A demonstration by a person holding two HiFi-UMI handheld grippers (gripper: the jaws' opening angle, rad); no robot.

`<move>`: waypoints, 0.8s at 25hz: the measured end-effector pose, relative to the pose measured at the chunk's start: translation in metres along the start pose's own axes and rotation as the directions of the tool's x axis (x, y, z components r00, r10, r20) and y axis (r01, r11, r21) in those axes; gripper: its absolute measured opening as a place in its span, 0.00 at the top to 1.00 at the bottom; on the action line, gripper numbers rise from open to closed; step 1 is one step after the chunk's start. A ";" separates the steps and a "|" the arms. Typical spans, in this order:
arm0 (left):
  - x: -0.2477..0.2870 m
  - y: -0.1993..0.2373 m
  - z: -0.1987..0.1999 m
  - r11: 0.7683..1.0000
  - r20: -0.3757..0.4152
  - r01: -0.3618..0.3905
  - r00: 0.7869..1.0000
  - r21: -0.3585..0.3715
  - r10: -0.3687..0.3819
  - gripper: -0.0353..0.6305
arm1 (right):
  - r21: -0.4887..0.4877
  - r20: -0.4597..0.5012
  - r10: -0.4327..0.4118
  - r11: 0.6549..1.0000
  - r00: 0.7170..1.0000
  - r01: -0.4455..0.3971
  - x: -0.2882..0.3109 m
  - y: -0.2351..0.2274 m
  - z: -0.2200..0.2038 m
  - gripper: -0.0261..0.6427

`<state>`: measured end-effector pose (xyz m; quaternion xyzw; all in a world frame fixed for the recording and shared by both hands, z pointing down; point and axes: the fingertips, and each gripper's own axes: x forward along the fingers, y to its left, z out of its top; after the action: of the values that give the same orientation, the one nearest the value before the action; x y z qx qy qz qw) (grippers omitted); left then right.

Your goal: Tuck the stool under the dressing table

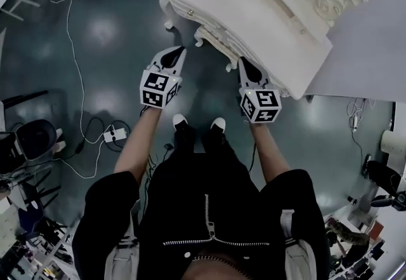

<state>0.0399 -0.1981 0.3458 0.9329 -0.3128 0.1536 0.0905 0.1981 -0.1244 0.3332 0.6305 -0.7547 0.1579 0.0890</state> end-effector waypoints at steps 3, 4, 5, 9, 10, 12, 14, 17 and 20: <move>-0.015 -0.007 0.024 1.000 0.035 0.010 0.999 0.030 -0.011 0.91 | -0.021 0.055 0.000 1.000 0.998 0.001 -0.009 0.005 0.030 0.96; -0.019 -0.009 0.031 0.999 0.046 0.013 0.999 0.040 -0.015 0.91 | -0.026 0.071 -0.002 1.000 0.997 0.004 -0.012 0.006 0.039 0.96; -0.022 -0.011 0.038 0.998 0.057 0.015 0.998 0.053 -0.018 0.91 | -0.032 0.087 -0.002 0.999 0.996 0.005 -0.015 0.006 0.046 0.96; -0.034 -0.015 0.061 0.996 0.104 0.006 0.994 0.090 -0.015 0.91 | -0.057 0.133 0.004 0.998 0.991 0.004 -0.024 0.011 0.069 0.96; -0.036 -0.015 0.066 0.996 0.115 0.003 0.993 0.091 -0.013 0.91 | -0.063 0.142 0.005 0.998 0.990 0.004 -0.026 0.011 0.073 0.96; -0.039 -0.014 0.077 0.996 0.136 -0.004 0.991 0.094 -0.008 0.91 | -0.078 0.160 0.002 0.997 0.987 0.011 -0.028 0.010 0.081 0.96; -0.042 -0.014 0.085 0.995 0.148 -0.009 0.989 0.099 -0.006 0.91 | -0.096 0.174 -0.001 0.995 0.985 0.018 -0.029 0.011 0.087 0.96; -0.044 -0.013 0.095 0.993 0.163 -0.010 0.987 0.117 -0.010 0.91 | -0.089 0.187 -0.001 0.996 0.982 0.018 -0.029 0.012 0.090 0.96; -0.046 -0.017 0.094 0.992 0.166 -0.001 0.986 0.122 -0.020 0.91 | -0.084 0.173 -0.004 0.996 0.985 0.019 -0.029 0.015 0.084 0.96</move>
<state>0.0370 -0.1841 0.2410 0.9478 -0.3048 0.0931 0.0074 0.1946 -0.1248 0.2435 0.6416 -0.7621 0.0698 0.0512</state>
